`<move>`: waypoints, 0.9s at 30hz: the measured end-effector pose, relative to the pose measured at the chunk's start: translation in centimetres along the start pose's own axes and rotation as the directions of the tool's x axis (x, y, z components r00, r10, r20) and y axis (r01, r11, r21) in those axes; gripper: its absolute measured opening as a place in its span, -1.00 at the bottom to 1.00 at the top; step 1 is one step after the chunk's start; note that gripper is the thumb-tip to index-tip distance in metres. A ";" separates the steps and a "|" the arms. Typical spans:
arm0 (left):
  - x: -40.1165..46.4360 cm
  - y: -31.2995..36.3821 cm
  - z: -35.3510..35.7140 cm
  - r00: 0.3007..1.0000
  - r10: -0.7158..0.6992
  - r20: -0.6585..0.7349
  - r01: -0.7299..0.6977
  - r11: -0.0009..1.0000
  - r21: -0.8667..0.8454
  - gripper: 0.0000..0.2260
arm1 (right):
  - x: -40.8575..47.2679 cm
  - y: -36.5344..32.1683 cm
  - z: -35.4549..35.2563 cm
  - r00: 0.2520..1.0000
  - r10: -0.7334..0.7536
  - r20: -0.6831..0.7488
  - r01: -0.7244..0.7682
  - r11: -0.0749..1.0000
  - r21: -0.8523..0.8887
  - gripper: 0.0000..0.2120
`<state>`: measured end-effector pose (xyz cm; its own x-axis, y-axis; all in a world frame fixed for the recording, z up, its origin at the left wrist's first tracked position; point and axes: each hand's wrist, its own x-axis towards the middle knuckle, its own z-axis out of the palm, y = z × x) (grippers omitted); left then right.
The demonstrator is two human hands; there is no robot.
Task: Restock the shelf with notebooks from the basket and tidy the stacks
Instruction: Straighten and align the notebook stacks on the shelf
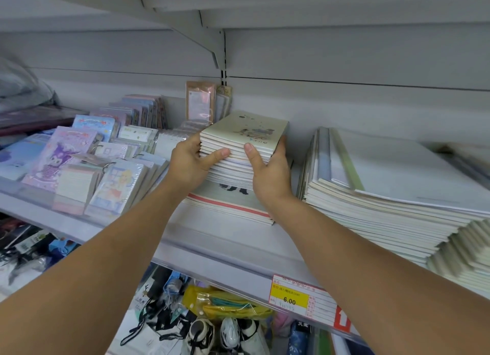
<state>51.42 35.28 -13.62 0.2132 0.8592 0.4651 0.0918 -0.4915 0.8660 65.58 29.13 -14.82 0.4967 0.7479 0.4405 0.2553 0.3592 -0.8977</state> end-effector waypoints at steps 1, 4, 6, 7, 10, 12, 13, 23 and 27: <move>0.0 0.0 -0.1 1.000 0.010 -0.005 -0.010 1.000 0.023 -0.61 | 0.0 0.0 -0.1 1.000 -0.001 0.001 0.001 1.000 -0.001 -0.41; -0.1 -0.2 -0.1 1.000 0.021 -0.014 -0.020 0.998 0.059 -0.65 | -0.2 -0.4 -0.3 1.000 0.016 0.005 -0.016 1.000 0.023 -0.42; -0.3 -0.1 0.1 0.998 0.050 -0.026 -0.047 0.993 0.108 -0.64 | -0.3 -0.5 -0.2 1.000 0.013 0.001 -0.013 1.000 0.021 -0.44; -0.3 -0.1 0.2 0.997 0.066 -0.035 -0.061 0.989 0.132 -0.64 | -0.3 -0.4 -0.2 1.000 0.007 -0.003 -0.007 1.000 0.015 -0.48; -0.3 -0.4 0.1 0.995 0.087 -0.054 -0.076 0.982 0.170 -0.68 | -0.3 -0.5 -0.1 1.000 0.004 -0.013 -0.004 1.000 0.002 -0.55; -0.4 -0.4 -0.1 0.996 0.072 -0.049 -0.062 0.983 0.172 -0.70 | -0.4 -0.7 -0.2 1.000 0.012 -0.017 -0.012 1.000 -0.006 -0.55; -0.5 0.0 -0.1 0.998 0.051 -0.044 -0.043 0.986 0.162 -0.69 | -0.4 -0.7 -0.2 1.000 0.016 -0.021 -0.017 1.000 -0.009 -0.52; -0.1 2.8 3.2 0.924 -0.268 -0.272 0.256 0.964 -0.079 -0.37 | 0.9 -1.7 -0.3 0.878 0.462 0.129 -0.467 0.764 0.445 0.06; 0.5 4.0 3.8 0.854 -0.390 -0.343 0.347 0.920 -0.182 -0.46 | 1.6 -2.4 -0.7 0.855 0.494 0.160 -0.503 0.712 0.490 -0.21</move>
<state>55.62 33.15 -10.64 -0.1877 0.9746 0.1223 -0.0187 -0.1280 0.9916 66.35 29.02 -11.97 0.4179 0.9059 -0.0686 -0.4744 0.1532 -0.8669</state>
